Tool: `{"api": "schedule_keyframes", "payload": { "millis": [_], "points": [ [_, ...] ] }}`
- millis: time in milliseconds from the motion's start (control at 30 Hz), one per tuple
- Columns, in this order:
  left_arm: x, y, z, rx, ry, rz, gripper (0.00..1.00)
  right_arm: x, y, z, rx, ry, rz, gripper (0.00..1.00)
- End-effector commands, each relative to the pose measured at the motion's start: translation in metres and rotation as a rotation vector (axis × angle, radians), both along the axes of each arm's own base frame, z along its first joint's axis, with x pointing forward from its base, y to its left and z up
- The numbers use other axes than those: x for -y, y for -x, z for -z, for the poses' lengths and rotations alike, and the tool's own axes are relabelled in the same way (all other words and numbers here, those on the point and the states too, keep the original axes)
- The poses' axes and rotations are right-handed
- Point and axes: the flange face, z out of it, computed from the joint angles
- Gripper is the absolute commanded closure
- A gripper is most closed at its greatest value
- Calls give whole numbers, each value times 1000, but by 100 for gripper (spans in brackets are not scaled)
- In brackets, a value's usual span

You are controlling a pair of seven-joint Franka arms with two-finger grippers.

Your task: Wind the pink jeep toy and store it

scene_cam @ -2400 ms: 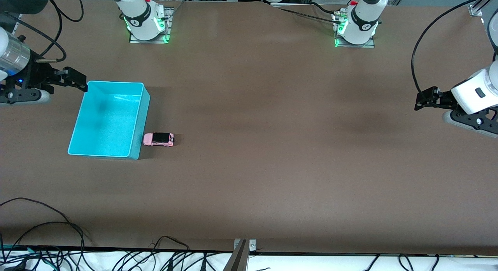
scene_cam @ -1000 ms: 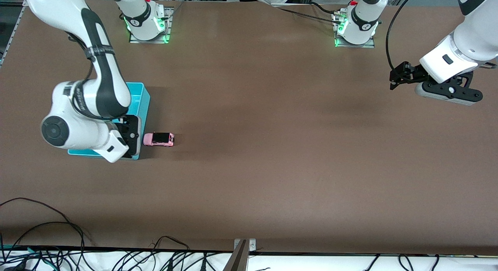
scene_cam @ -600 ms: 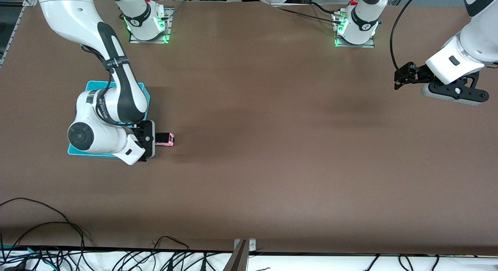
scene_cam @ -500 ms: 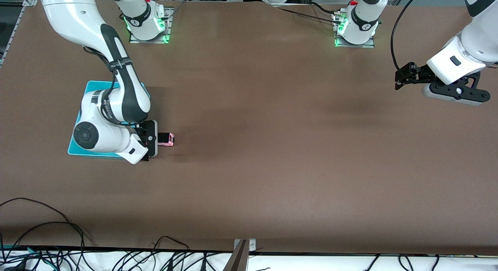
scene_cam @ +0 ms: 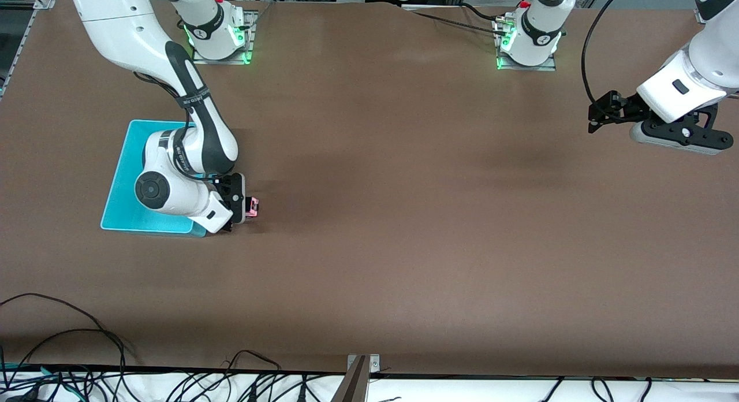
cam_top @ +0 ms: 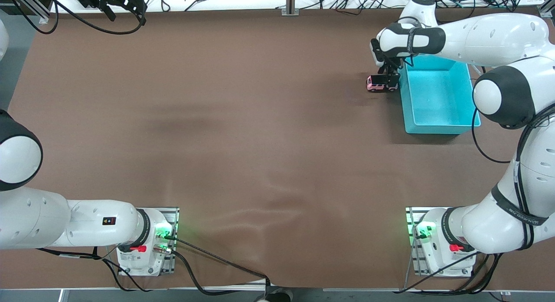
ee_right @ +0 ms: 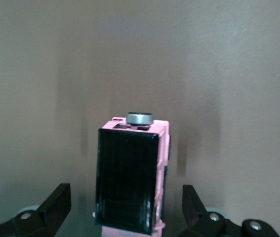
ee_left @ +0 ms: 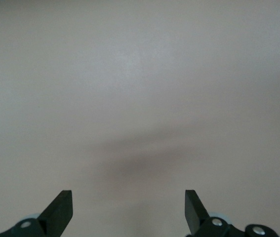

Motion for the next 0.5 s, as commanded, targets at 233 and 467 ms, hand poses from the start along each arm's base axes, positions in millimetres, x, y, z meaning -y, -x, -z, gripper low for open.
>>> {"api": "schedule_keyframes", "payload": {
  "millis": [233, 467],
  "points": [
    [7, 6, -10, -5, -4, 26, 0, -7, 14, -10, 40, -30, -45, 81],
    [7, 7, -12, -1, -4, 29, 0, -9, 6, -30, 76, -40, -45, 85]
  ]
}}
